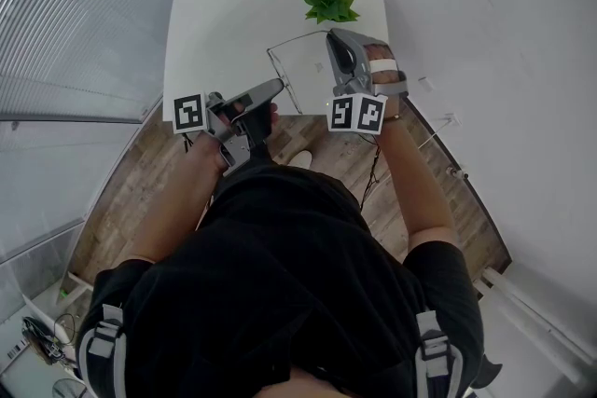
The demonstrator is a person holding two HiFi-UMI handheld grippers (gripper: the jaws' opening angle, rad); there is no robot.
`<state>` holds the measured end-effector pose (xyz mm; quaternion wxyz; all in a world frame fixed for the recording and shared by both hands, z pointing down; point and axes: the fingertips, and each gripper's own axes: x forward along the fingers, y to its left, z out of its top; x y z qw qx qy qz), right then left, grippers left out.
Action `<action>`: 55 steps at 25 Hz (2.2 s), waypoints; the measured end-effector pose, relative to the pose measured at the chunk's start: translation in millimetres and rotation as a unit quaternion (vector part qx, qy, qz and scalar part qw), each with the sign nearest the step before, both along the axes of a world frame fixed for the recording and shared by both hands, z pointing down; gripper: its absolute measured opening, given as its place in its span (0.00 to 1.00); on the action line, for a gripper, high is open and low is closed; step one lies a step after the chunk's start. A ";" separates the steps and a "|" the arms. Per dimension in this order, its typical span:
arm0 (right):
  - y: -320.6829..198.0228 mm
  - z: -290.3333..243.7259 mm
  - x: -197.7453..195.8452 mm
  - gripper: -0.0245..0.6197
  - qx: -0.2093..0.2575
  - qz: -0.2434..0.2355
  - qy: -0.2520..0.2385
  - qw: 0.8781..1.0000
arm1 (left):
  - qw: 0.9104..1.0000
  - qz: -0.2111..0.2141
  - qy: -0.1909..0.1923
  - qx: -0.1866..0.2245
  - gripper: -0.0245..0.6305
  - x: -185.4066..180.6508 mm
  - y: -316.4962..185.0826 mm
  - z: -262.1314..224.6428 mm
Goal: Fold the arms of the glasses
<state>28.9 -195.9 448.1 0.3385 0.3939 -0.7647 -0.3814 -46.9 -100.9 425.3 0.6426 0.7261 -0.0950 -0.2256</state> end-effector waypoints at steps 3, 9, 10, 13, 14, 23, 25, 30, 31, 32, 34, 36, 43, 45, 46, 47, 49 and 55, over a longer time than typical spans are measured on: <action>1.2 -0.8 -0.8 0.11 -0.002 -0.001 0.001 1.000 | 1.000 -0.003 -0.001 -0.001 0.05 -1.3 -1.2 -0.2; 7.2 -0.3 -0.3 0.11 -0.002 -0.005 0.000 1.000 | 1.000 -0.011 -0.006 -0.003 0.05 -2.7 -4.0 3.5; 8.1 -0.4 -0.9 0.11 -0.002 -0.005 0.000 1.000 | 1.000 -0.012 -0.007 -0.003 0.05 -3.4 -4.4 3.6; 11.7 0.0 -2.0 0.11 -0.004 -0.005 -0.003 1.000 | 1.000 -0.015 -0.008 -0.003 0.05 -4.9 -4.8 4.4; 13.4 0.6 -1.6 0.11 -0.005 -0.005 -0.004 1.000 | 1.000 -0.016 -0.010 -0.004 0.05 -4.9 -4.7 4.9; 28.2 2.5 -5.3 0.11 -0.004 -0.014 -0.005 1.000 | 0.999 -0.028 -0.015 -0.003 0.05 -10.5 -7.4 6.7; 31.0 2.9 -3.9 0.11 -0.003 -0.015 -0.006 1.000 | 0.999 -0.031 -0.016 -0.001 0.05 -9.4 -7.8 7.5; 37.8 -2.7 -11.0 0.11 -0.002 -0.019 -0.008 1.000 | 0.999 -0.038 -0.015 -0.003 0.05 -17.1 -9.6 4.6; 38.1 -4.2 -16.1 0.11 -0.003 -0.020 -0.008 1.000 | 0.999 -0.039 -0.015 -0.003 0.05 -22.1 -11.2 3.8; 38.4 -5.7 -21.3 0.11 -0.003 -0.021 -0.008 1.000 | 0.999 -0.040 -0.014 -0.004 0.05 -27.2 -12.8 3.1; 40.2 -7.8 -27.7 0.11 -0.003 -0.024 -0.008 1.000 | 0.999 -0.043 -0.012 -0.004 0.05 -33.2 -14.9 2.2; 43.2 -8.7 -29.5 0.11 -0.002 -0.026 -0.009 1.000 | 0.999 -0.046 -0.012 -0.002 0.05 -34.6 -16.0 1.9; 53.3 -9.8 -37.3 0.10 -0.003 -0.037 -0.016 0.999 | 0.998 -0.056 -0.012 0.001 0.05 -39.4 -20.9 0.8; 55.6 -9.3 -40.5 0.10 -0.003 -0.042 -0.017 0.999 | 0.998 -0.059 -0.013 0.002 0.05 -41.5 -23.0 0.9; 57.0 -9.4 -42.3 0.10 -0.004 -0.044 -0.018 0.999 | 0.998 -0.061 -0.012 0.002 0.05 -42.7 -23.9 0.6; 58.5 -9.9 -44.3 0.10 -0.004 -0.046 -0.019 0.999 | 0.998 -0.063 -0.012 0.003 0.05 -44.0 -24.7 -0.2; 61.5 -11.0 -48.3 0.10 -0.007 -0.051 -0.022 0.998 | 0.998 -0.066 -0.011 0.004 0.05 -46.0 -26.4 -2.4; 66.1 -9.5 -54.4 0.10 -0.008 -0.062 -0.018 0.998 | 0.997 -0.075 -0.011 0.004 0.05 -48.0 -32.0 -4.1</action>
